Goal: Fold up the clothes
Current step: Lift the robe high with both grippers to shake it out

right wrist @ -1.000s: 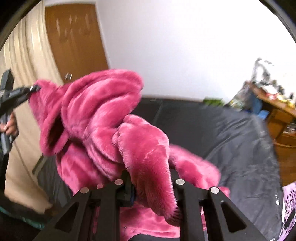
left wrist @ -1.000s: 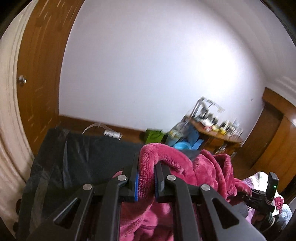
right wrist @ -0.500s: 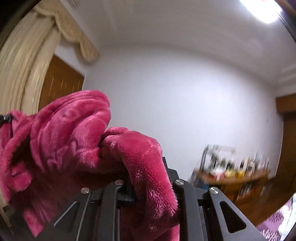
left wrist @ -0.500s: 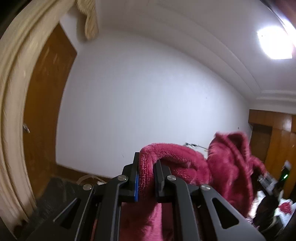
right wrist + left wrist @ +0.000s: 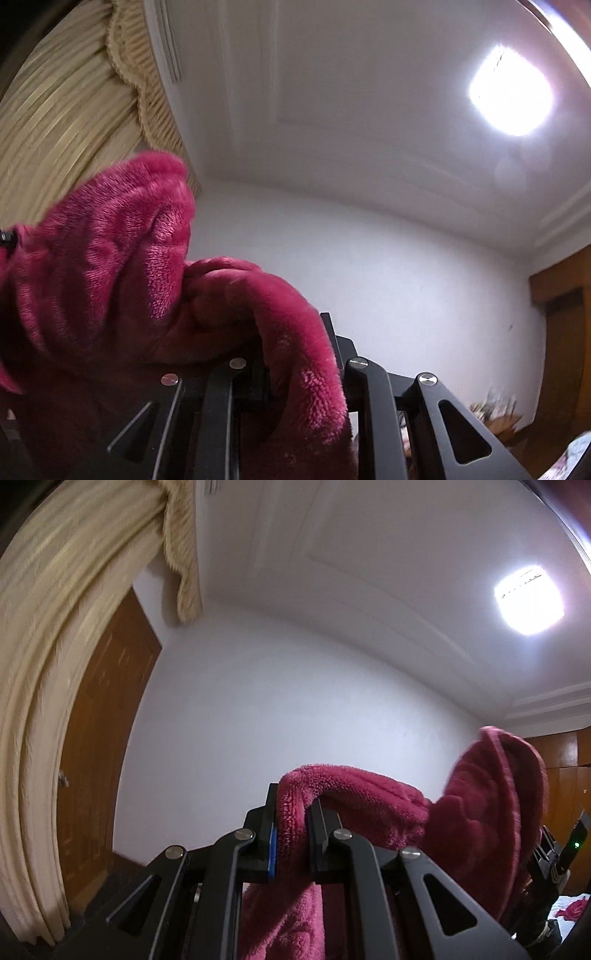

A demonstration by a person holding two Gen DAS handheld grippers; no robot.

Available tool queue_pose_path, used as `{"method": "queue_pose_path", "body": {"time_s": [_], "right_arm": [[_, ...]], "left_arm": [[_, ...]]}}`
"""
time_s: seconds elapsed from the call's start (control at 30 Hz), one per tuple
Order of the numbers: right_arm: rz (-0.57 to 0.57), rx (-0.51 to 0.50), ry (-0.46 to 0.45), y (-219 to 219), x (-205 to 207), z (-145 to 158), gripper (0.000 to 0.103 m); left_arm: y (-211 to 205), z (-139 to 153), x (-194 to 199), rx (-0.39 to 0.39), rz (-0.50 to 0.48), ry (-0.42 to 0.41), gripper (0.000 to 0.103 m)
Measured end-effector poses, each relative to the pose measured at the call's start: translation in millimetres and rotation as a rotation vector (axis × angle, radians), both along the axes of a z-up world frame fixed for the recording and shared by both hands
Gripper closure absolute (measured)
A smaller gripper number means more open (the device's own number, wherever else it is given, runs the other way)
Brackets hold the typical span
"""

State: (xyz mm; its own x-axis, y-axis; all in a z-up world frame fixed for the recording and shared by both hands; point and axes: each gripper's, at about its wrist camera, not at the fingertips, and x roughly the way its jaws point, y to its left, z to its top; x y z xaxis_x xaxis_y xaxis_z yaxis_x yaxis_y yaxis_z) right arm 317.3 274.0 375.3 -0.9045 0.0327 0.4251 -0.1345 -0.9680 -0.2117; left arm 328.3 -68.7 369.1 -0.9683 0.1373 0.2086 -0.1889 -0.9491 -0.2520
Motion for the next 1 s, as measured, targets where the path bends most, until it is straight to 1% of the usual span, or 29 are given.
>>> {"method": "queue_pose_path", "body": {"time_s": [0.07,0.13,0.27,0.37,0.43,0.57,0.67,0.83,1.0], "right_arm": [[-0.038,0.029,0.054,-6,17,4,0.082],[-0.047,0.05,0.071,-7,29,7,0.082],[-0.013,0.042,0.034,-2,32,5,0.082],[-0.01,0.048,0.007,-1,30,-2,0.082],[-0.004,0.054,-0.01,0,30,-9,0.082],[0.007,0.069,-0.033,4,34,-18,0.082],[0.006,0.088,-0.053,6,25,-23,0.082],[0.023,0.086,-0.112,11,-2,-32,0.082],[0.076,0.003,-0.226,25,-44,-38,0.082]], "left_arm": [[0,10,17,-0.015,0.022,0.037,0.09],[2,17,34,-0.034,0.047,0.07,0.087],[3,19,45,-0.066,0.06,0.073,0.087],[2,12,37,-0.096,0.104,0.033,0.087],[-3,10,38,-0.083,0.105,0.001,0.087],[-12,-6,30,-0.051,0.096,-0.053,0.087],[-15,-17,31,-0.051,0.1,-0.085,0.087],[-9,-30,20,-0.071,0.105,-0.143,0.087],[0,-41,-16,-0.1,0.087,-0.199,0.087]]}}
